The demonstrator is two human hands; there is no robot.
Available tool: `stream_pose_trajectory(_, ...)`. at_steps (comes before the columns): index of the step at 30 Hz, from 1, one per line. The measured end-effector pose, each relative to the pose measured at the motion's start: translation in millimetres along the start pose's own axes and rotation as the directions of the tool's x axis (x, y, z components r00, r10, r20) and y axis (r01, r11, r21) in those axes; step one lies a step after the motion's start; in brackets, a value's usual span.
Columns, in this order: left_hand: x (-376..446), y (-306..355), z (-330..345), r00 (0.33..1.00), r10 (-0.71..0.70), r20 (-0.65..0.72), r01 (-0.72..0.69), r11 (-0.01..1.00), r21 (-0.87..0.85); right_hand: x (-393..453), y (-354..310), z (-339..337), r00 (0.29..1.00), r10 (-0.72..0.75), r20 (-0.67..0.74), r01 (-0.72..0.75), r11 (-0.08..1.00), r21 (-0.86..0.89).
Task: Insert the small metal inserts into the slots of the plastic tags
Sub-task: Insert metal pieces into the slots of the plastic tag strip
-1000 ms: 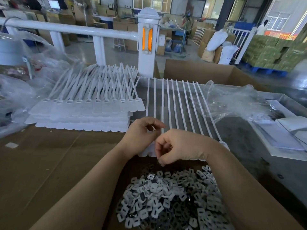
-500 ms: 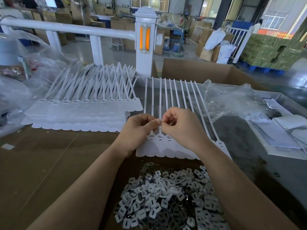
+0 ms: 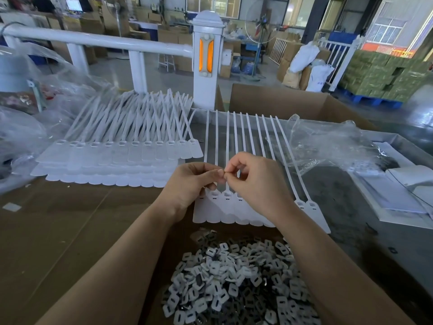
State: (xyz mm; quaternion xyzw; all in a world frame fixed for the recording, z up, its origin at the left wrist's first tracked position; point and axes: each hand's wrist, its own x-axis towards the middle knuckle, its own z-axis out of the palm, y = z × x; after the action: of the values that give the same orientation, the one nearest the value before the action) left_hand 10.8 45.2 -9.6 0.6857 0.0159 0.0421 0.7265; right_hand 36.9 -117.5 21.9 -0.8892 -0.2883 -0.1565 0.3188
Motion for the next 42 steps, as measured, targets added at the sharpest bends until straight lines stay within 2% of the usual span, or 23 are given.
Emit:
stream_pose_trajectory(8, 0.2, -0.1, -2.6, 0.998, -0.033, 0.046, 0.037, 0.995, -0.088, -0.5, 1.2, 3.1, 1.0, 0.02, 0.005, -0.02, 0.999, 0.032)
stream_pose_trajectory(12, 0.4, -1.9, -2.8, 0.998, -0.029, 0.057, 0.034, 0.995, -0.098, -1.2, 1.7, 2.9, 0.999, 0.039, 0.007, -0.039, 0.994, 0.107)
stream_pose_trajectory(15, 1.5, -2.6, -3.6, 0.998, -0.02, 0.057, 0.027, 0.992, -0.121, -0.1, 1.5, 2.3, 0.995, 0.098, 0.025, -0.101, 0.978, 0.184)
stream_pose_trajectory(21, 3.1, -5.0, -5.7, 1.0, 0.018, 0.025, -0.016, 0.996, -0.093, 0.8, 4.2, 4.4, 0.973, 0.207, 0.102, -0.224, 0.955, 0.197)
stream_pose_trajectory(28, 3.8, -6.0, -6.2, 0.997, 0.047, 0.064, -0.042, 0.996, -0.074, 1.7, 2.7, 2.4, 0.93, 0.311, 0.195, -0.364, 0.851, 0.38)
stream_pose_trajectory(32, 5.4, -6.1, -7.2, 0.999, 0.031, 0.024, -0.029, 0.995, -0.099, 1.9, 1.9, 2.3, 0.887, 0.377, 0.268, -0.461, 0.766, 0.448)
stream_pose_trajectory(35, 4.5, -5.4, -7.5, 0.999, 0.036, 0.016, -0.036, 0.999, -0.04, 0.9, 1.6, 2.7, 0.885, 0.375, 0.278, -0.462, 0.781, 0.419)
stream_pose_trajectory(42, 4.7, -3.7, -5.7, 0.999, 0.035, -0.02, -0.029, 0.967, 0.253, -0.7, 3.5, 10.8, 0.902, 0.345, 0.26, -0.416, 0.855, 0.308)
